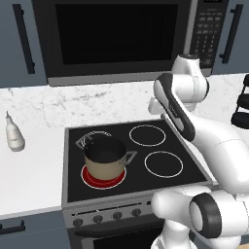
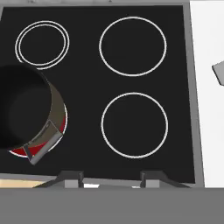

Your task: Put the tomato and avocado in the pot. Retrieve the spatula and lightly stir the vegetables in the pot.

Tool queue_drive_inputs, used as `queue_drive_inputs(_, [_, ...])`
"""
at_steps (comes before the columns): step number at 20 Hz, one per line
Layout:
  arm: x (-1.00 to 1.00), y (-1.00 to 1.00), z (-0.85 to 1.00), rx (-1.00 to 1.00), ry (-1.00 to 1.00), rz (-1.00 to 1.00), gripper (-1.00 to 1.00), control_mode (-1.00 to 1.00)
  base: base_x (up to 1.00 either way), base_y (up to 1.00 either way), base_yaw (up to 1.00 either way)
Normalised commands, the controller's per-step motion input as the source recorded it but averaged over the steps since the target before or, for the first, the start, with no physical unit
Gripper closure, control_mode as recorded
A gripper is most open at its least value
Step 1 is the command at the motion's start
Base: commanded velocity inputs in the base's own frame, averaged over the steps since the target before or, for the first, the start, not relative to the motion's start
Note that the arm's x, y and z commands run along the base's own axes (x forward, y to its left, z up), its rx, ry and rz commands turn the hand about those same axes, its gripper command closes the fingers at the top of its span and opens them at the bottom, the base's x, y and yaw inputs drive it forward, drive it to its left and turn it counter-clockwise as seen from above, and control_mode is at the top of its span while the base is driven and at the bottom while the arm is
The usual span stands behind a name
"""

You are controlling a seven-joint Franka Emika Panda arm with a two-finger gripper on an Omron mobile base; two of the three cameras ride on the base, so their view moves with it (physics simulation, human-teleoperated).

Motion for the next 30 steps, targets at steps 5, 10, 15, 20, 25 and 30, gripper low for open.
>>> queue_drive_inputs(5, [0.00, 0.00, -0.14, -0.03, 0.00, 0.00, -1.00, -1.00, 0.00, 0.00, 0.00])
queue_drive_inputs(10, [0.00, -0.90, -0.24, 0.01, -0.01, 0.06, -1.00, -1.00, 0.00, 0.00, 0.00])
queue_drive_inputs(15, [-0.07, -1.00, -0.79, -0.01, 0.02, 0.16, -1.00, -1.00, 0.00, 0.00, 0.00])
queue_drive_inputs(20, [-0.41, -0.82, -0.97, -0.08, 0.04, 0.04, -1.00, -1.00, 0.00, 0.00, 0.00])
queue_drive_inputs(25, [-0.12, -0.49, -0.57, -0.29, 0.07, -0.04, -1.00, -1.00, 0.00, 0.00, 0.00])
queue_drive_inputs(30, [0.00, -1.00, -0.04, -0.10, 0.04, 0.00, -1.00, -1.00, 0.00, 0.00, 0.00])
